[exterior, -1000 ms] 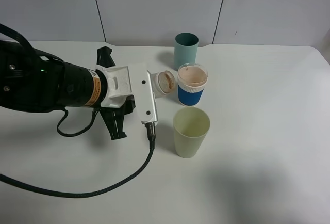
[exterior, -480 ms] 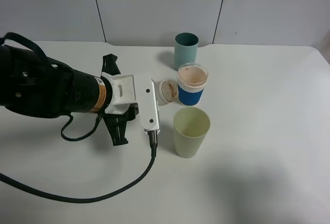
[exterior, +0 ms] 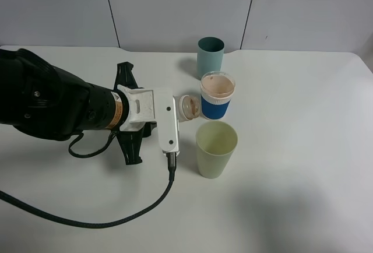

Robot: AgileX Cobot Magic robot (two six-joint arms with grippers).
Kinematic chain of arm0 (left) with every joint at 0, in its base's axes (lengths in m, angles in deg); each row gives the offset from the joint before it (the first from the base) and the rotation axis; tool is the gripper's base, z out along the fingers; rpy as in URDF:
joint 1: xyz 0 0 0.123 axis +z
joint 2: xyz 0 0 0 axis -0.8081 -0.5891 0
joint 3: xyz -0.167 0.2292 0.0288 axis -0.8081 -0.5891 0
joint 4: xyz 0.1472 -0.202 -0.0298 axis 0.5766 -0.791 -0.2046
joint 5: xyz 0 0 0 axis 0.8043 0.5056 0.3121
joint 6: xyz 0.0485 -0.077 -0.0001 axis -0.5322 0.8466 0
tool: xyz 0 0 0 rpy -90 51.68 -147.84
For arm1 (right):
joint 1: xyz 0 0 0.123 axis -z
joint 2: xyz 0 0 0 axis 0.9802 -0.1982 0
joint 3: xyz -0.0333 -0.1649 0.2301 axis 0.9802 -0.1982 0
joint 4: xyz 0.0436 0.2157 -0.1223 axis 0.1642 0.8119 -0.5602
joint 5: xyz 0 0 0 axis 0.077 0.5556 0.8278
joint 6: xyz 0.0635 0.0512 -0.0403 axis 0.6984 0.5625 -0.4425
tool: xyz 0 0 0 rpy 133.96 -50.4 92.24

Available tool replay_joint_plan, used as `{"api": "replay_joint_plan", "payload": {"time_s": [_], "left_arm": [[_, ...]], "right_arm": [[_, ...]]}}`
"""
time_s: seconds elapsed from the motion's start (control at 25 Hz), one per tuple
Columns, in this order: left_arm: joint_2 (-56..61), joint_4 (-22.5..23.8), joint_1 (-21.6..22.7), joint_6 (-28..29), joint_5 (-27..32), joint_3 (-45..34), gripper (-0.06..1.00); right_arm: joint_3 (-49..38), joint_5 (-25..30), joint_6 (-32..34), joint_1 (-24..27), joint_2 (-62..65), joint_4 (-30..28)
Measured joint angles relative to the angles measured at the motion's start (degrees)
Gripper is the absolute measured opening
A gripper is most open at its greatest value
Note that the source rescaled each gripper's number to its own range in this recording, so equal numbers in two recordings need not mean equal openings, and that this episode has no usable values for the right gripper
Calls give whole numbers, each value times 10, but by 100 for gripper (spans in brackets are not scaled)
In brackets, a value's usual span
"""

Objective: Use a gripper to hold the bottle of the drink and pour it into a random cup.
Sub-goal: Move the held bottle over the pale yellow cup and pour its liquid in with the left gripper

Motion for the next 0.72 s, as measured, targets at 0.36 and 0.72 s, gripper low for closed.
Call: {"api": "replay_joint_plan", "payload": {"time_s": [0.36,0.72], "left_arm": [[0,17,-31,17,28,2,5],[-5,27,-67,30,51,28,5]], "right_arm": [[0,0,0,0,0,0],[0,0,0,0,0,0]]}}
